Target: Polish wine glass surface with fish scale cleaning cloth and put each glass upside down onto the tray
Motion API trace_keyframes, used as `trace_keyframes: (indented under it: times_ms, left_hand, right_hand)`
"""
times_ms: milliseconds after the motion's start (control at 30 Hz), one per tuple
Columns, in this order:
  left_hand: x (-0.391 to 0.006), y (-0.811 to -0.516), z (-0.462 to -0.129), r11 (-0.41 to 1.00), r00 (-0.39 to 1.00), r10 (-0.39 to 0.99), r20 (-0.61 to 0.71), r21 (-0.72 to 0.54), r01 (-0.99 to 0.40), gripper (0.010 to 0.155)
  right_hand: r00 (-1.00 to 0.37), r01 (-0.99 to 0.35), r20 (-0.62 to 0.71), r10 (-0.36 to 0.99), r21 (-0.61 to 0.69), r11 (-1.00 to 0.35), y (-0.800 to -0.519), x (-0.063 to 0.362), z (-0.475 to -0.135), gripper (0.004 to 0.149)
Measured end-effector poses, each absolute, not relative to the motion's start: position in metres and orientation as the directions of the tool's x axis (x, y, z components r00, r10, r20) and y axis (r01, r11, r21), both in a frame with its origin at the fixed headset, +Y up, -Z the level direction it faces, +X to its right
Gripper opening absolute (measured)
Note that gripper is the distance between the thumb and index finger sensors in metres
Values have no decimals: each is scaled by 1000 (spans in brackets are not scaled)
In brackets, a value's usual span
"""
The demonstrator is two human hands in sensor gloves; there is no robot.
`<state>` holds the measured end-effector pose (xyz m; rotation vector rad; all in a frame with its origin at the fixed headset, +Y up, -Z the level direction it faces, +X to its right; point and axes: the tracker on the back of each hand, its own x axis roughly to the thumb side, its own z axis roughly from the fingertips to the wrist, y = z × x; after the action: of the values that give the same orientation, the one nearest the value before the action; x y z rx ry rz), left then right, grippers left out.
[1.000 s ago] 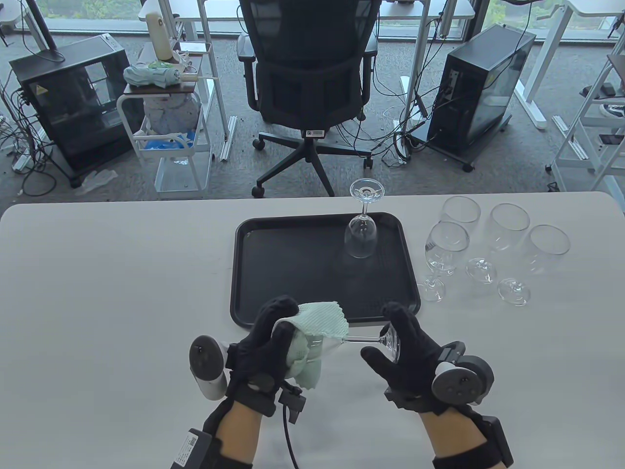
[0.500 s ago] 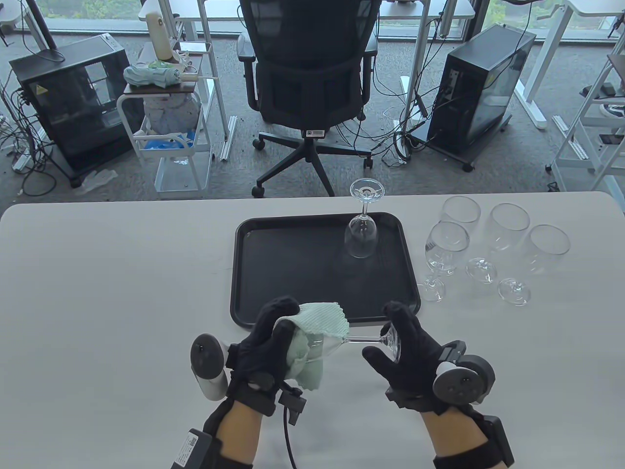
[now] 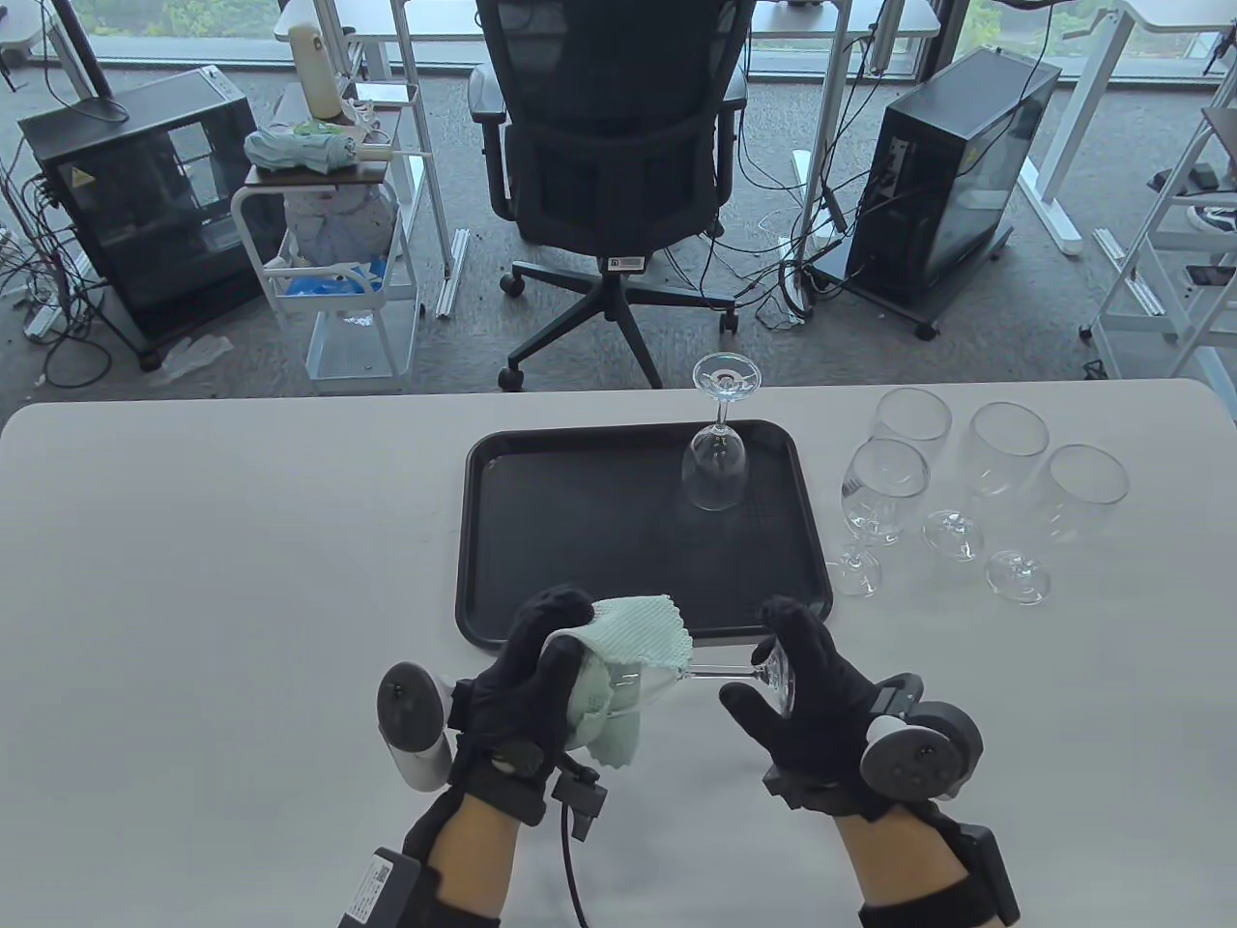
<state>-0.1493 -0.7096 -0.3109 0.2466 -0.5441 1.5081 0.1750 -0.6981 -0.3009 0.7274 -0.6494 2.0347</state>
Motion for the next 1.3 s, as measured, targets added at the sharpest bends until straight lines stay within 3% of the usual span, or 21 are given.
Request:
trace_keyframes:
  times_ms: [100, 133, 267, 333, 367, 500, 600, 633, 700, 767, 833, 967, 1100, 1200, 1300]
  left_hand:
    - [-148, -705, -308, 120, 34, 829, 559, -118, -986, 60]
    - [-149, -705, -308, 120, 44, 832, 552, -103, -987, 59]
    - [-153, -709, -311, 82, 11, 875, 485, -126, -989, 58]
    - [-152, -711, -313, 28, -59, 892, 449, -185, -982, 58]
    - [-152, -712, -313, 29, -61, 893, 445, -193, -981, 58]
    - [-150, -710, -310, 53, -37, 876, 482, -172, -984, 59]
    - [-150, -709, -310, 90, 11, 848, 530, -125, -988, 59]
    - [-151, -710, -310, 82, 8, 854, 520, -120, -989, 59]
    - [-151, -712, -312, 58, -28, 863, 504, -154, -986, 58]
    - [-152, -716, -314, 34, -42, 888, 458, -157, -987, 58]
    - [-151, -717, -314, 1, -91, 891, 444, -203, -979, 57]
    - [-147, -714, -311, 36, -50, 885, 462, -176, -984, 57]
    - [-150, -714, -313, 15, -72, 882, 466, -182, -983, 57]
    - [-157, -712, -313, -18, -77, 875, 478, -128, -992, 54]
    - [-166, -708, -313, -41, -73, 868, 491, -75, -996, 52]
  right_hand:
    - [-340, -912, 551, 762, 2, -409, -706, 177, -306, 80]
    - [-314, -920, 570, 760, 14, -391, -707, 176, -306, 81]
    - [-469, -828, 710, 525, -148, -540, -701, 174, -301, 92]
    - [-541, -778, 750, 380, -275, -565, -696, 173, -296, 95]
    - [-543, -778, 753, 371, -285, -560, -695, 173, -295, 94]
    - [-438, -868, 707, 555, -173, -465, -698, 174, -299, 81]
    - [-360, -906, 562, 745, -20, -422, -704, 176, -304, 81]
    - [-345, -909, 565, 750, -3, -416, -704, 176, -305, 81]
    - [-415, -871, 627, 659, -64, -487, -700, 176, -302, 86]
    - [-542, -785, 702, 463, -225, -577, -695, 174, -296, 90]
    - [-570, -761, 733, 371, -301, -575, -692, 174, -293, 90]
    - [-429, -881, 679, 596, -167, -443, -698, 175, -297, 80]
    - [-368, -920, 562, 740, -109, -376, -697, 178, -300, 83]
    - [-345, -937, 496, 797, -124, -328, -692, 187, -301, 83]
    - [-400, -916, 468, 788, -213, -339, -669, 199, -295, 82]
